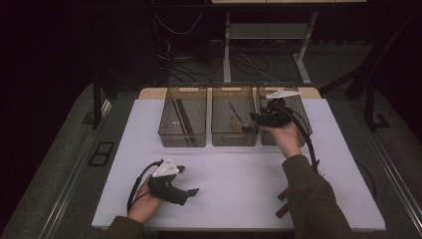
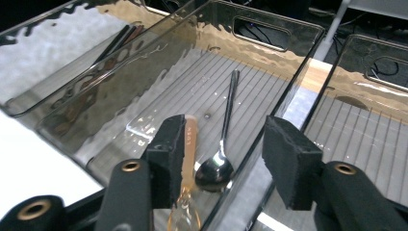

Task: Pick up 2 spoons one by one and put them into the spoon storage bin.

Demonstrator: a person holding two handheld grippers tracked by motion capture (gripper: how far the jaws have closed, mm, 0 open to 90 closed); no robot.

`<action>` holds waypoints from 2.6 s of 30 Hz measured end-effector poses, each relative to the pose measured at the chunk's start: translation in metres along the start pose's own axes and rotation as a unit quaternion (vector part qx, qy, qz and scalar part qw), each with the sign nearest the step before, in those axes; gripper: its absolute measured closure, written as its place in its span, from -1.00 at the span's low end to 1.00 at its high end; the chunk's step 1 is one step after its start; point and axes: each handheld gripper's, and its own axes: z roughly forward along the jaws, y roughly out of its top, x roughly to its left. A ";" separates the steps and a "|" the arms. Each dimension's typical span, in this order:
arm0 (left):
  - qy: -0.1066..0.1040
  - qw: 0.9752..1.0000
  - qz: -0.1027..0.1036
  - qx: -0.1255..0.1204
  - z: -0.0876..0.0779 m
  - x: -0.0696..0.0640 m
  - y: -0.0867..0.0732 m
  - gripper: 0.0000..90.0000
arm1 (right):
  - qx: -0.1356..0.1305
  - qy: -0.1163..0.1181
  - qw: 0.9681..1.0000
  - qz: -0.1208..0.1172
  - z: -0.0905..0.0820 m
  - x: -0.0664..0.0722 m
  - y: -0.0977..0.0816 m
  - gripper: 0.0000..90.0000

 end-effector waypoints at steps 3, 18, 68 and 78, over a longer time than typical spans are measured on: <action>0.000 1.000 0.002 0.002 0.000 0.001 0.000 -0.81 | 0.003 0.014 1.000 -0.003 -0.010 -0.001 -0.005 -0.02; 0.004 1.000 0.006 0.009 -0.001 0.003 -0.001 -0.81 | 0.017 0.070 0.997 -0.026 -0.057 -0.008 -0.058 0.09; 0.019 1.000 0.008 0.012 -0.003 0.001 -0.002 -0.81 | 0.164 0.158 0.965 -0.128 -0.134 0.007 -0.187 1.00; 0.019 1.000 0.012 0.014 -0.004 0.001 -0.002 -0.81 | 0.171 0.150 0.964 -0.139 -0.127 0.011 -0.186 1.00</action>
